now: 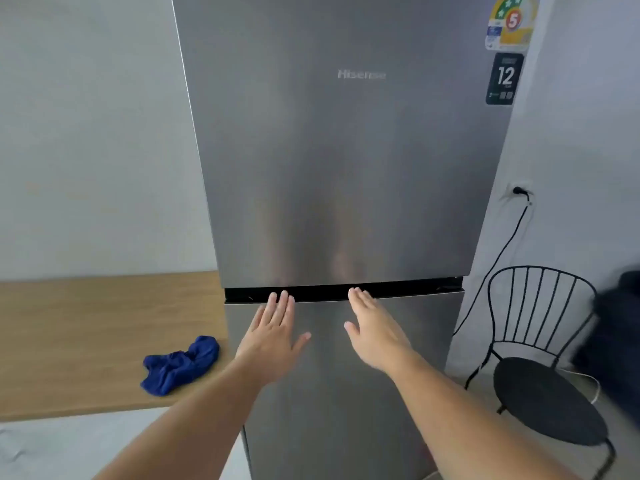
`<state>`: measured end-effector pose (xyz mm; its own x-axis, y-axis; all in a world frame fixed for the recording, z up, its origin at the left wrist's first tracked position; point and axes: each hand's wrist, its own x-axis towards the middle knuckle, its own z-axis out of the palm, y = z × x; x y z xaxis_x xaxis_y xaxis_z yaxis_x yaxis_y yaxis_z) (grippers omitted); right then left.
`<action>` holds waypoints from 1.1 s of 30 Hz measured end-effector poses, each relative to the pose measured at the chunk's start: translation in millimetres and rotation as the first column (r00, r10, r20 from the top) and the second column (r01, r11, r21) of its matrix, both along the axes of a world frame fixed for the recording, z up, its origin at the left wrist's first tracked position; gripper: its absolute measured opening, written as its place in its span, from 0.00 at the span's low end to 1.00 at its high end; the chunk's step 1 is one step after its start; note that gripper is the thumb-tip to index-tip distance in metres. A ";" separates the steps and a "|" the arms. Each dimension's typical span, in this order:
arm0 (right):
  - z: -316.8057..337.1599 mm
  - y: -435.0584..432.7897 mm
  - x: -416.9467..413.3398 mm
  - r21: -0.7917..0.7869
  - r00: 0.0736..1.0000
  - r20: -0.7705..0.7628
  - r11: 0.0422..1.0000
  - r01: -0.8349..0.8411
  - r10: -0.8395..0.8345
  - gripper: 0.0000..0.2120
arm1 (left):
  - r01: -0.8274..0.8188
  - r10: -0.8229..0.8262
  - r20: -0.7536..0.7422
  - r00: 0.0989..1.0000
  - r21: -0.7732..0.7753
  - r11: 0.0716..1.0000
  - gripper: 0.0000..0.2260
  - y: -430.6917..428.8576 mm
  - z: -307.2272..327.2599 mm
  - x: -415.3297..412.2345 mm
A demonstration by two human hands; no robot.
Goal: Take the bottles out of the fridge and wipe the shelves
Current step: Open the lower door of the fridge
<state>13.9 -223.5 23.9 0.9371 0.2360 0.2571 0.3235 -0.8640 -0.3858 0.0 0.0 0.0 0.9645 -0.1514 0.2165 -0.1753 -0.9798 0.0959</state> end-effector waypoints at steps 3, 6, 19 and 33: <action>-17.1 19.6 12.2 -0.022 0.995 -0.072 0.998 -0.064 0.063 0.30 | -0.034 0.038 -0.054 0.998 0.079 0.996 0.41 5.7 -20.0 7.5; -24.1 35.2 27.8 -0.050 0.997 -0.037 0.997 -0.064 0.062 0.31 | 0.002 -0.018 0.104 0.994 0.151 0.989 0.35 21.9 -27.1 21.7; -29.4 59.5 43.2 -0.186 0.998 0.009 0.981 0.059 -0.059 0.41 | -0.079 0.076 0.055 0.996 0.072 0.994 0.39 32.2 -25.4 41.4; -4.3 58.3 26.1 -0.113 0.991 -0.076 0.989 0.099 -0.108 0.20 | -0.095 0.084 0.100 0.991 0.104 0.990 0.29 19.0 -0.8 12.1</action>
<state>40.0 -165.2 19.5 0.9747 0.1591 0.1568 0.2014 -0.9293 -0.3097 12.1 19.0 -0.8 0.9510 -0.0930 0.2949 -0.0896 -0.9957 -0.0249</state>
